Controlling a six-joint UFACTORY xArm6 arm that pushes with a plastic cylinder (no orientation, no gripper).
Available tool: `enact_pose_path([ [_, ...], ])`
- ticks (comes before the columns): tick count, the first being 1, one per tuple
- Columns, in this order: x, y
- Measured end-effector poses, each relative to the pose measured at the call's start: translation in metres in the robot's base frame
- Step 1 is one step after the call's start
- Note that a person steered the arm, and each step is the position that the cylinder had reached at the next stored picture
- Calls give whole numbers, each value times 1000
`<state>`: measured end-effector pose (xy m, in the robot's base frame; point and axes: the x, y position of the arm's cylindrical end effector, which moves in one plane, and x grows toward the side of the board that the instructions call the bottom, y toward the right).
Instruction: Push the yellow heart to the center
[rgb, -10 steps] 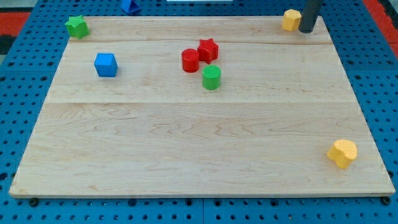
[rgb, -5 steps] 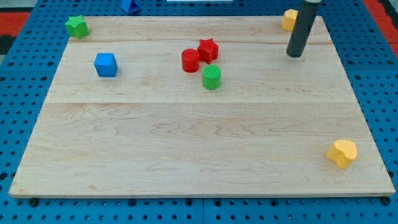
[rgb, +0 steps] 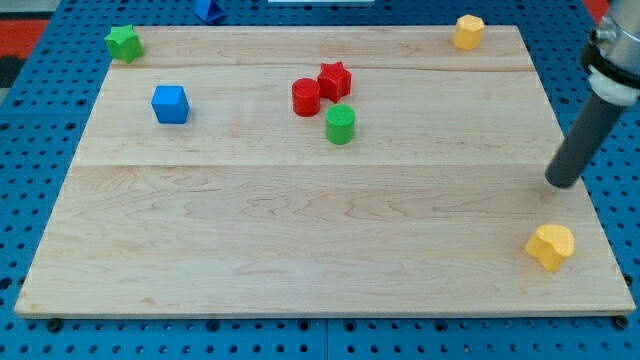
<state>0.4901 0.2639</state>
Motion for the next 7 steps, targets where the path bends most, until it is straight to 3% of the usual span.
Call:
enact_pose_path([
  [2,70,-49],
  [3,76,-26],
  [5,128,-3],
  [7,124,-80],
])
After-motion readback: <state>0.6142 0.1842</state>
